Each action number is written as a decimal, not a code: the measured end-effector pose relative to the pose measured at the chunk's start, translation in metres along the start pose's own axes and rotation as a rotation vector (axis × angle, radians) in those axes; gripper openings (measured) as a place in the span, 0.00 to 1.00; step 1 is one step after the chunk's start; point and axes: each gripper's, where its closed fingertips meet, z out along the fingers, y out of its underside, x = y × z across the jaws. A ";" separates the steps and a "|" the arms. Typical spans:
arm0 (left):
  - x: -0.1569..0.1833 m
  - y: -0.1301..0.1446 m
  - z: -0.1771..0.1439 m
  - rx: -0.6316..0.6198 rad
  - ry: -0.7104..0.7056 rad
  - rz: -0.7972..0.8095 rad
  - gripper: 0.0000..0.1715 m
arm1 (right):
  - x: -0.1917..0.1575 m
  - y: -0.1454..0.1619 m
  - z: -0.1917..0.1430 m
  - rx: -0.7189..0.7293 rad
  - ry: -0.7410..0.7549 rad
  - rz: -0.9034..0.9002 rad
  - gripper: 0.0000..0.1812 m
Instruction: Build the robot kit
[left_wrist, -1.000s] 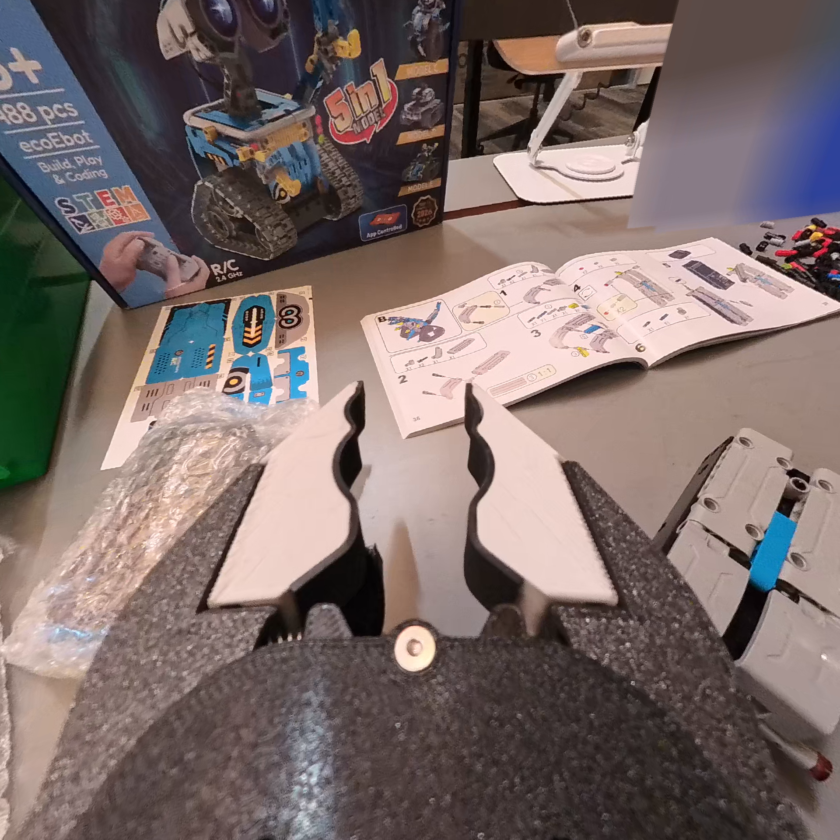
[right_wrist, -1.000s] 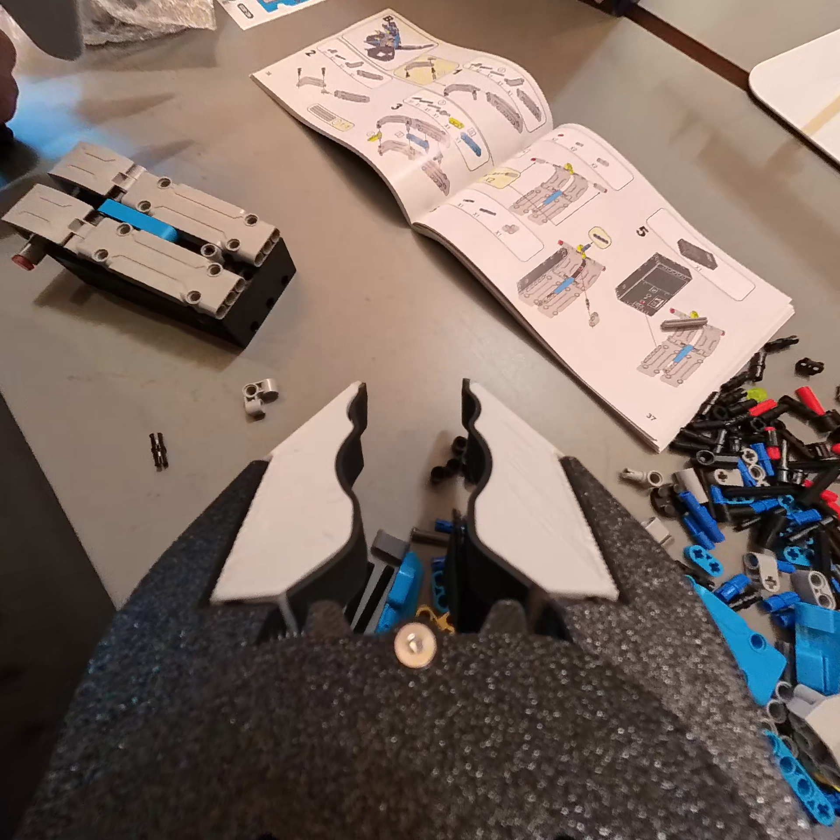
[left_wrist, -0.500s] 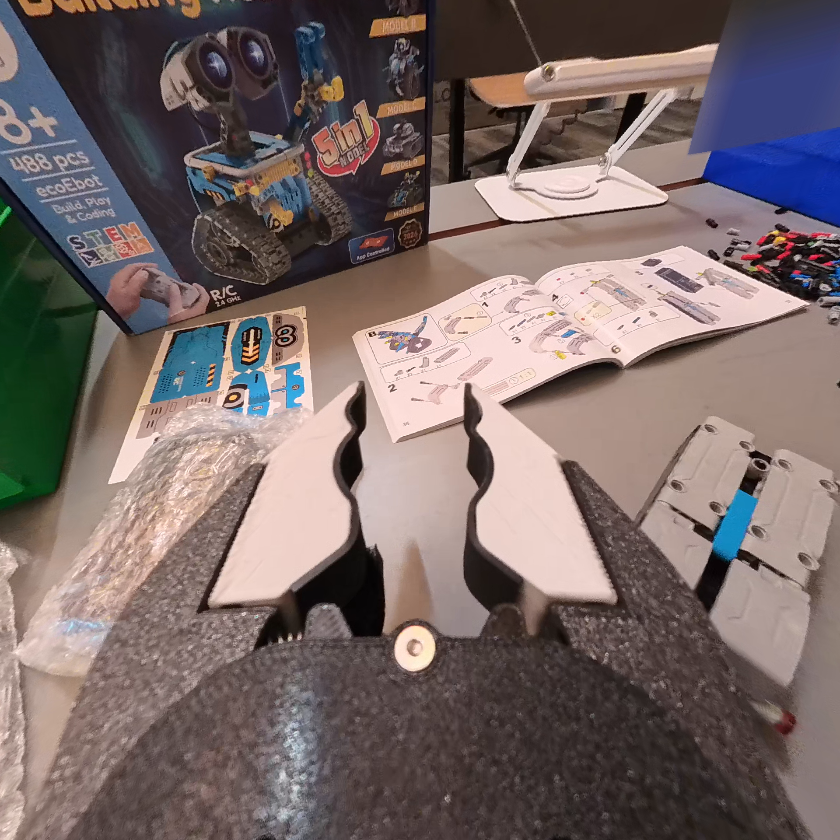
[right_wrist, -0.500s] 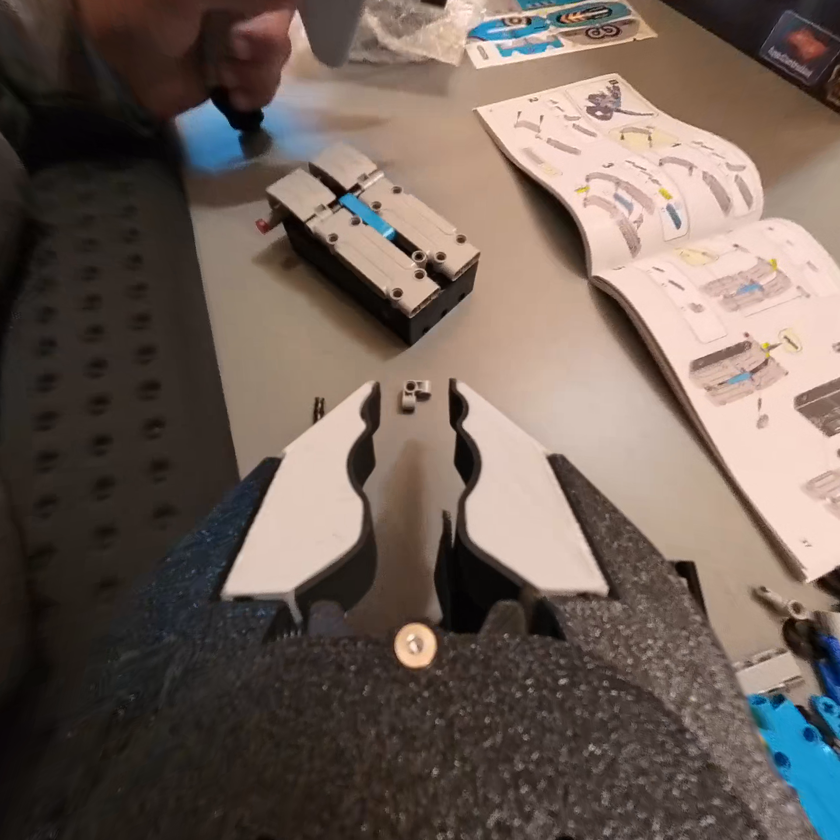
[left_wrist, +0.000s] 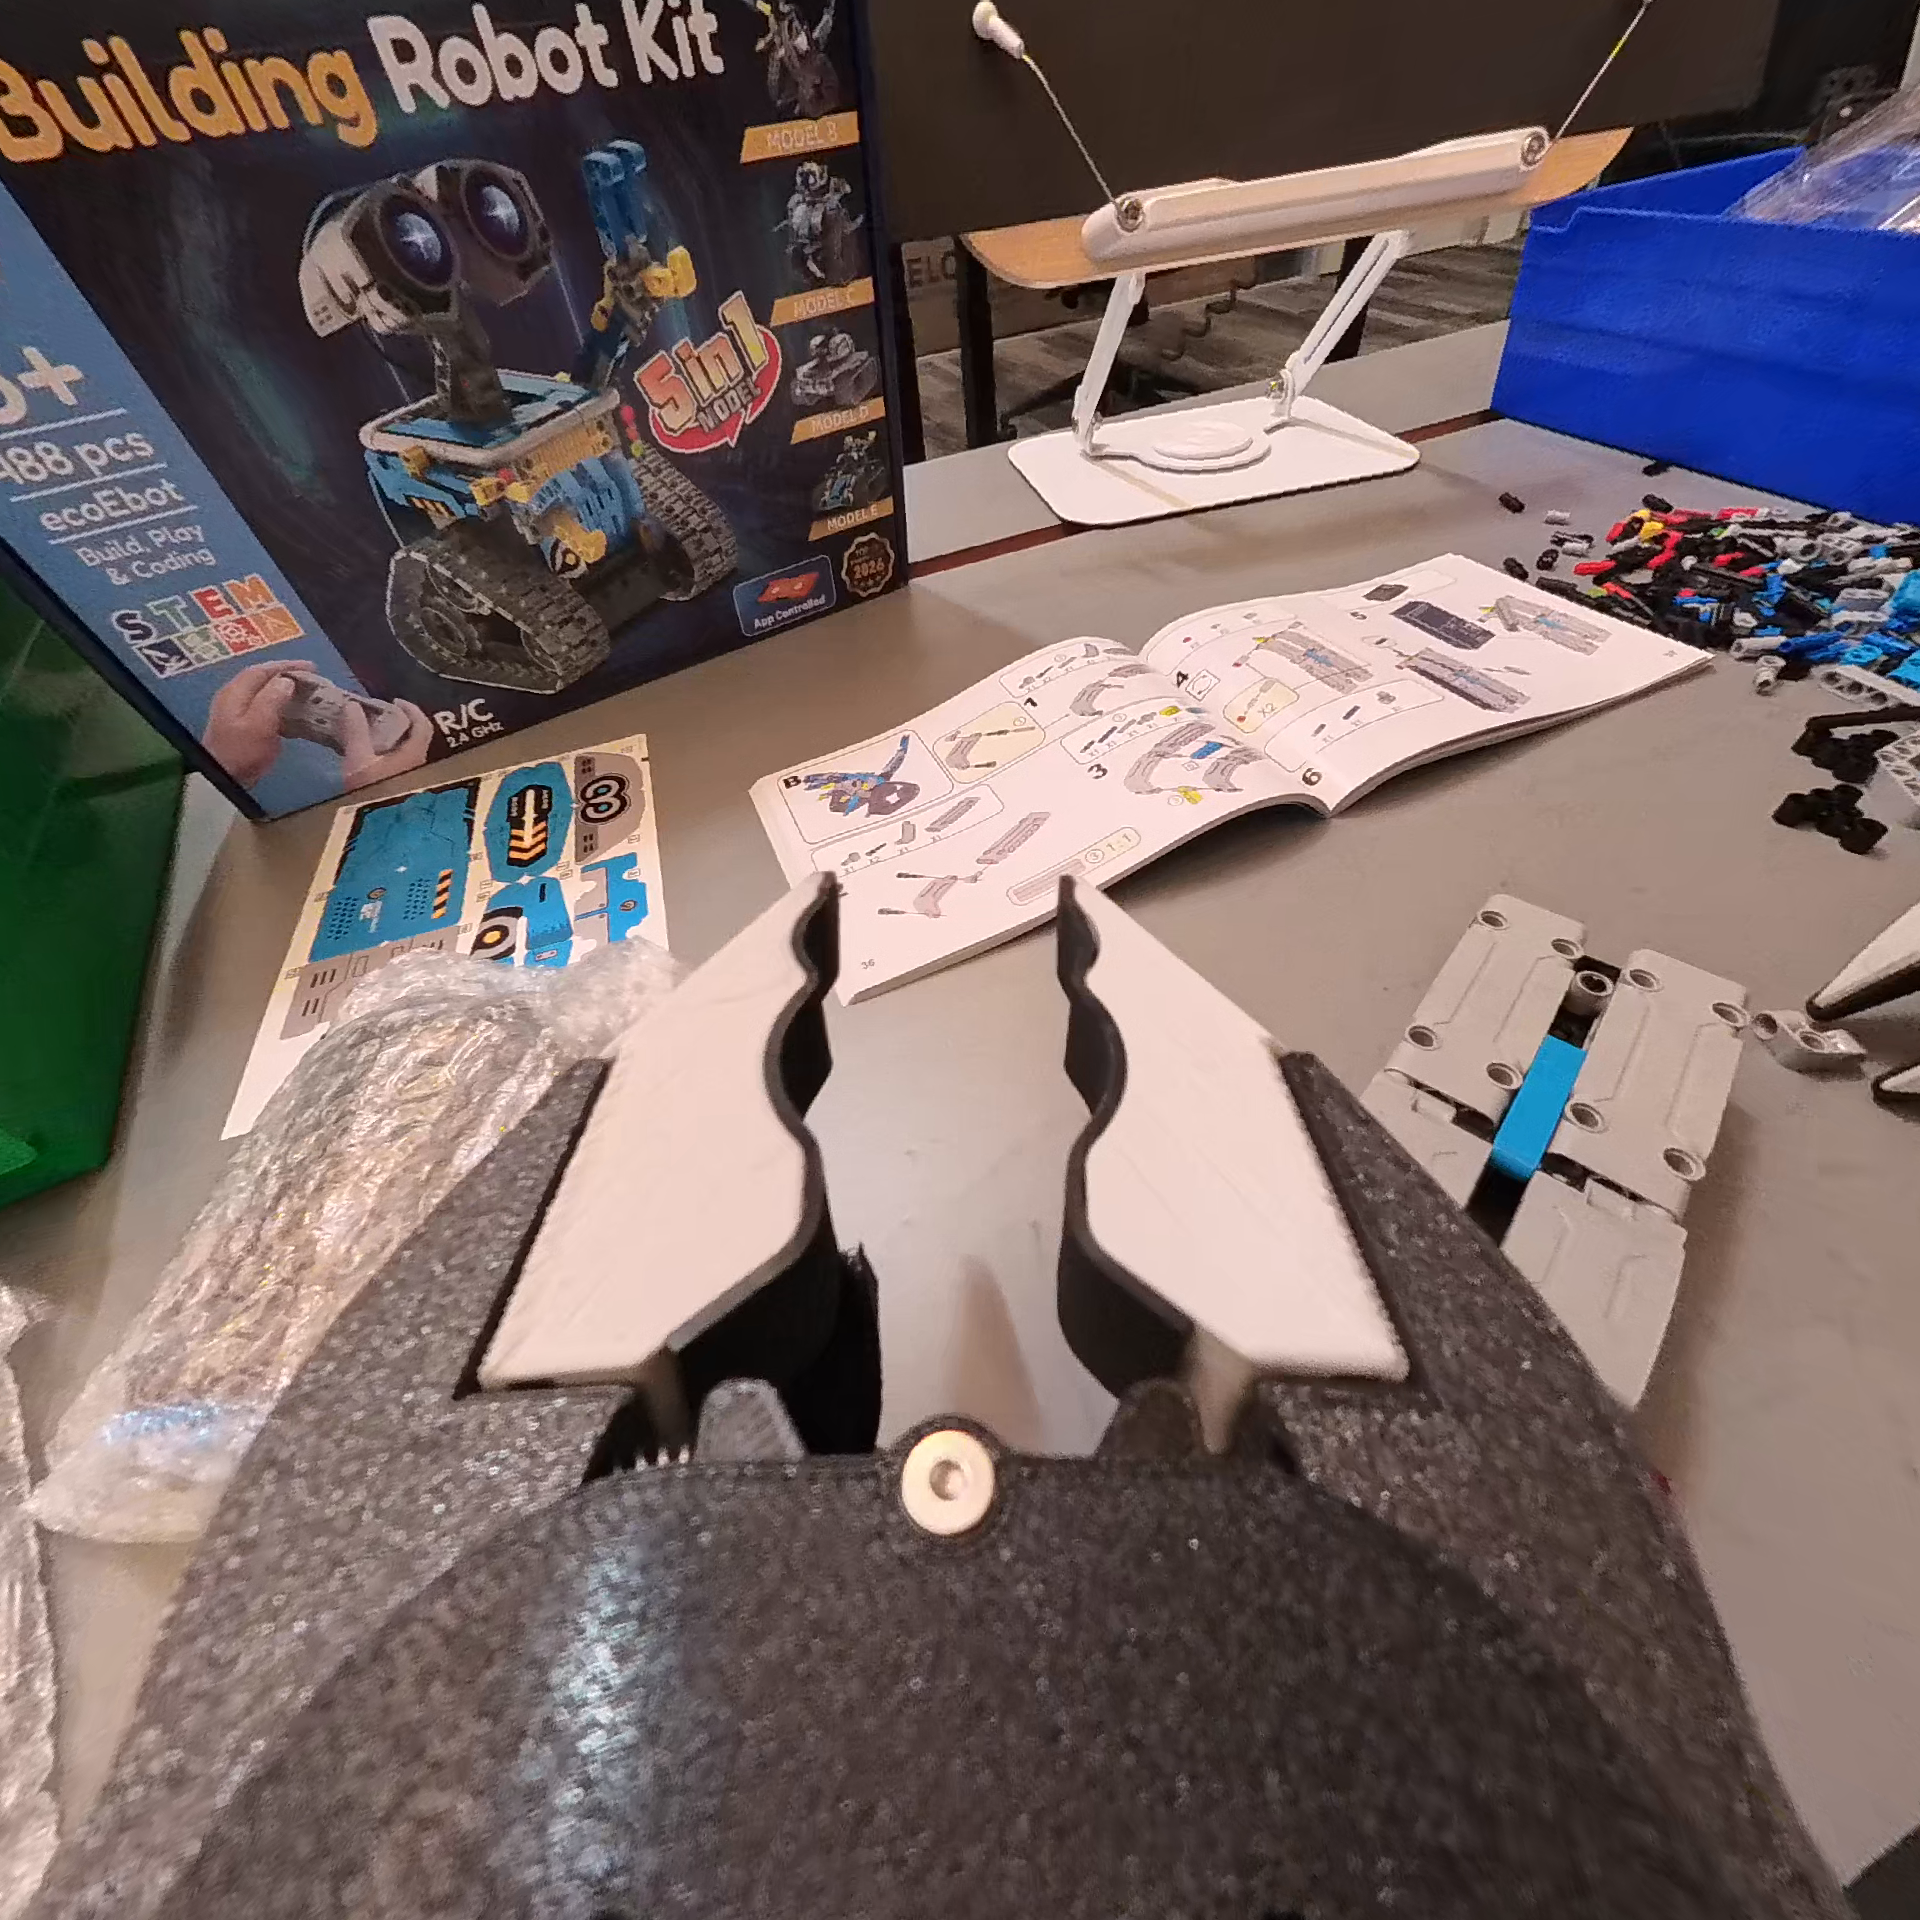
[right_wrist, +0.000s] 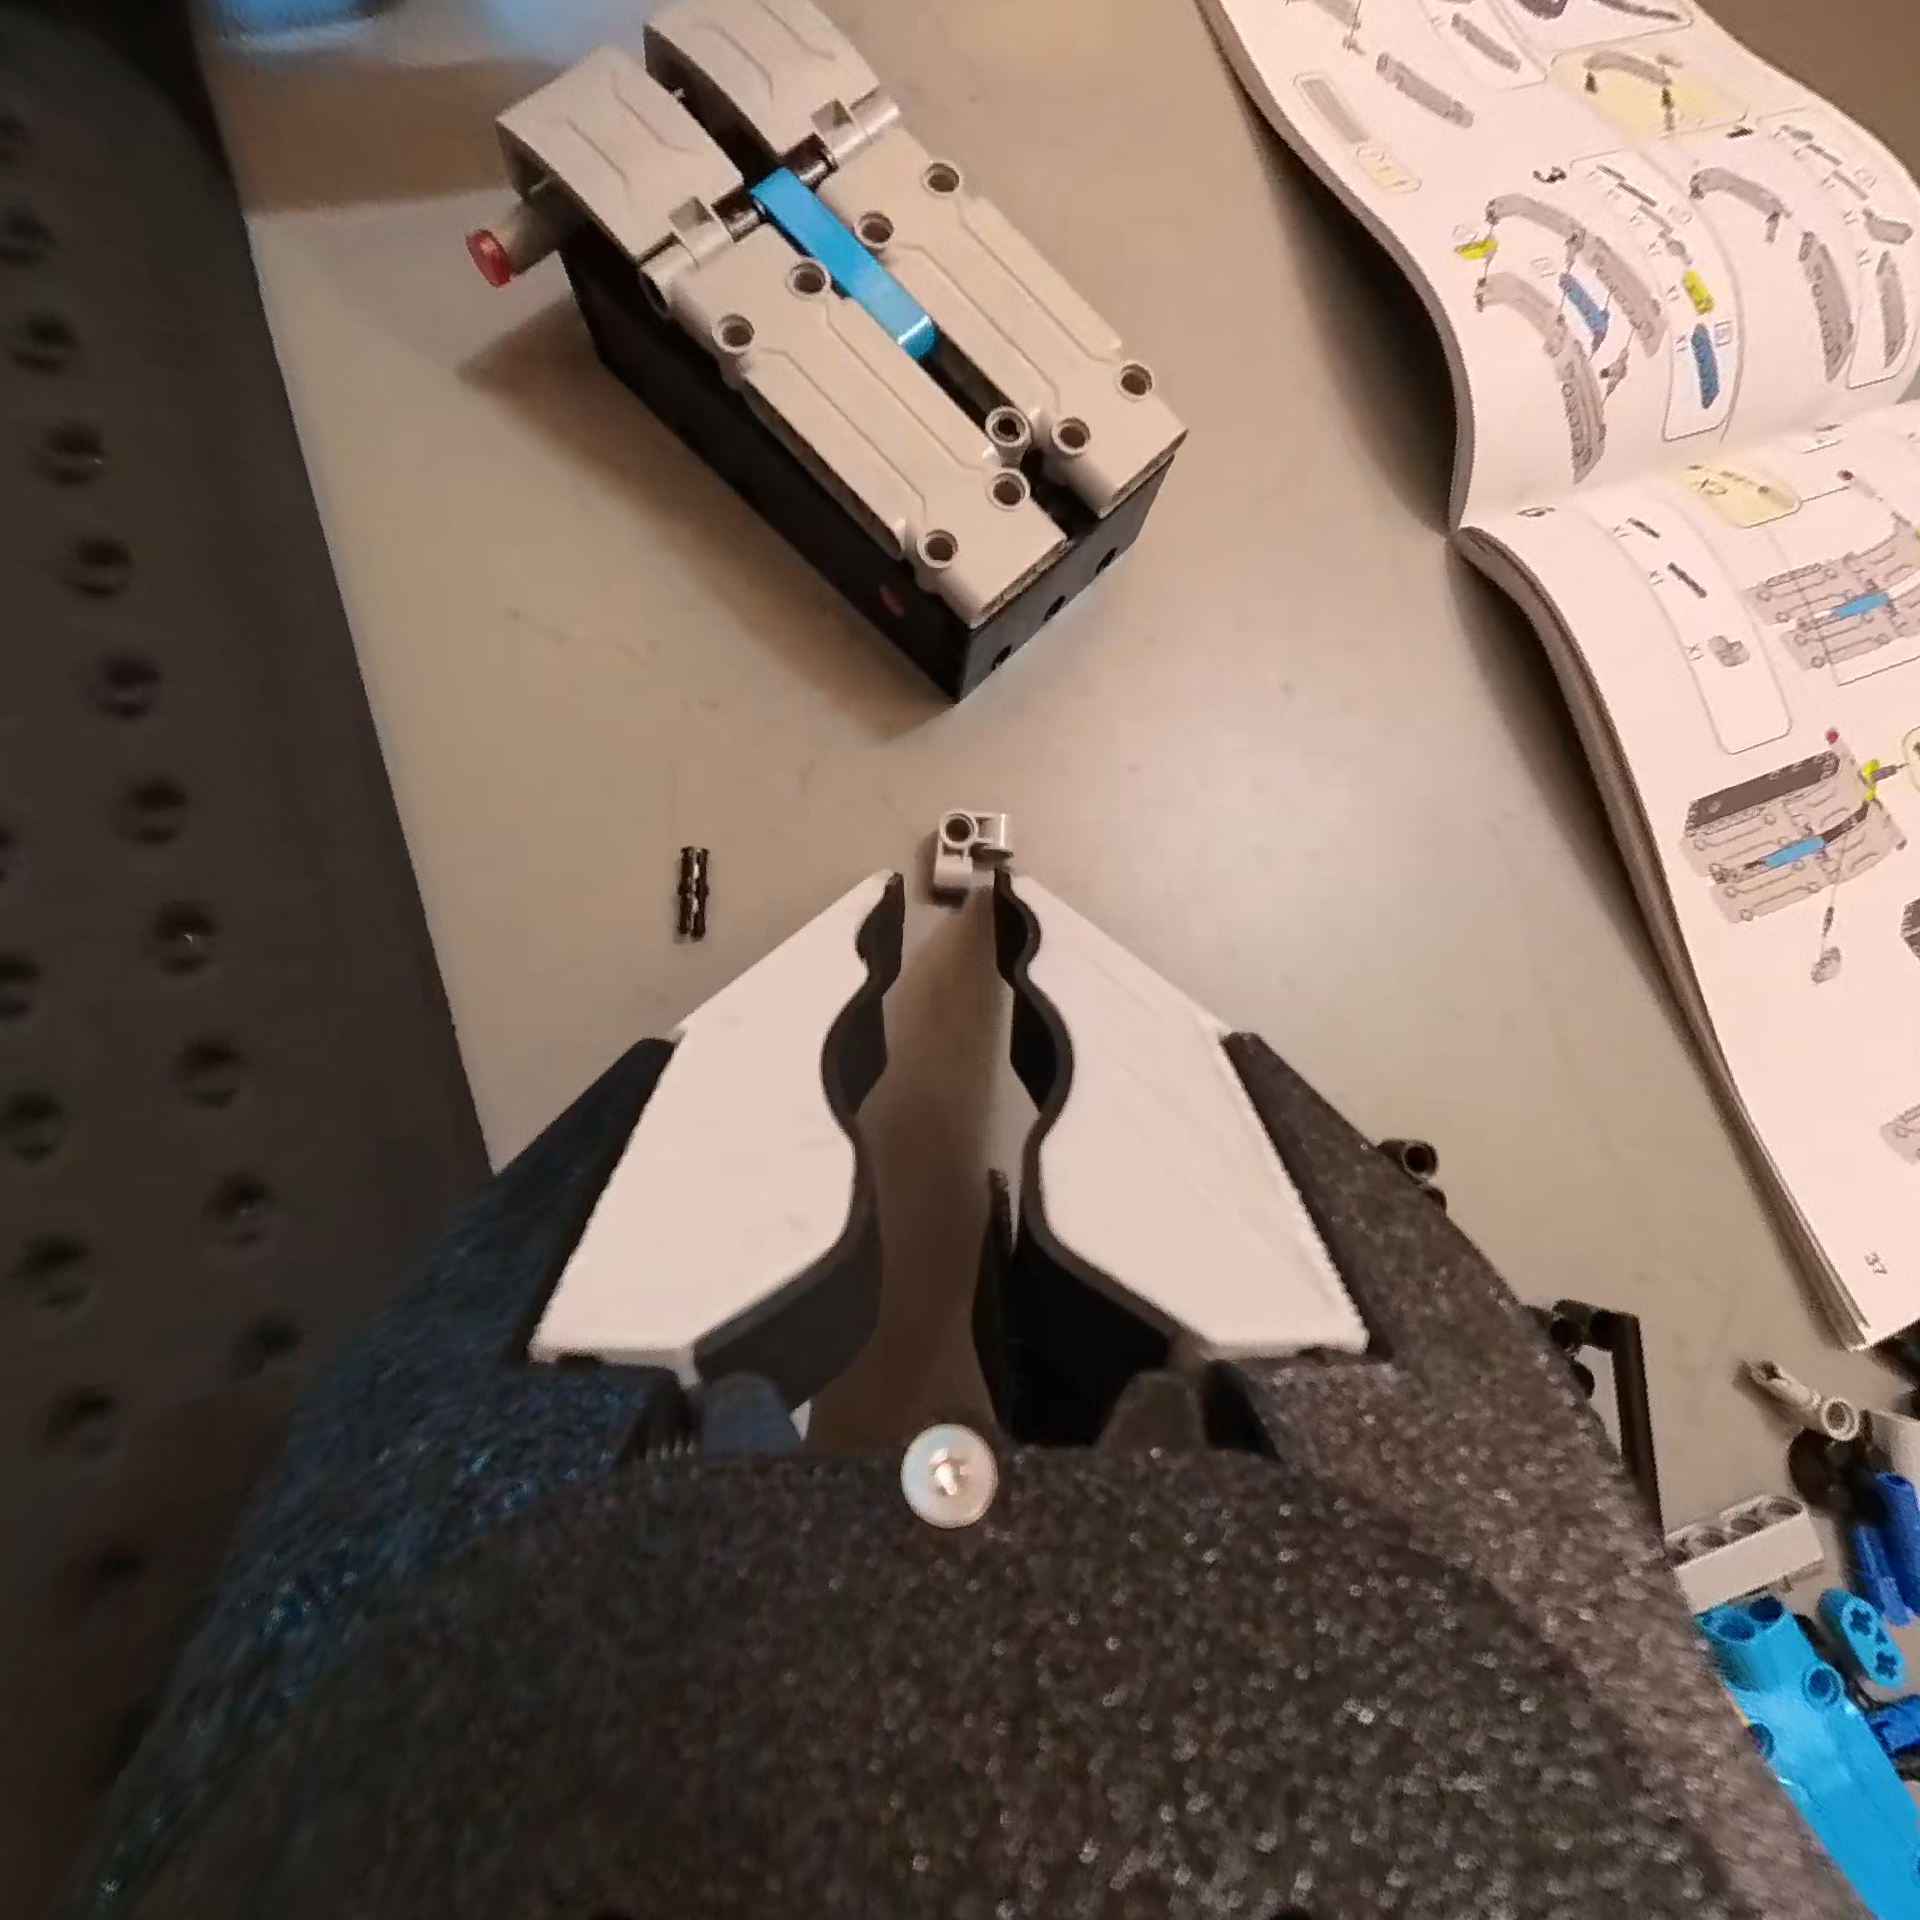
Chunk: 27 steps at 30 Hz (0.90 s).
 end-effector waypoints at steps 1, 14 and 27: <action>0.001 0.000 0.000 -0.002 0.002 0.003 0.24 | 0.000 -0.001 0.000 0.001 0.002 -0.001 0.09; 0.013 -0.010 -0.002 0.051 0.106 -0.118 0.24 | 0.001 -0.001 0.001 -0.009 -0.012 0.029 0.03; 0.159 -0.039 -0.046 -0.091 0.841 -0.494 0.24 | -0.004 -0.086 -0.064 0.389 0.358 -0.239 0.03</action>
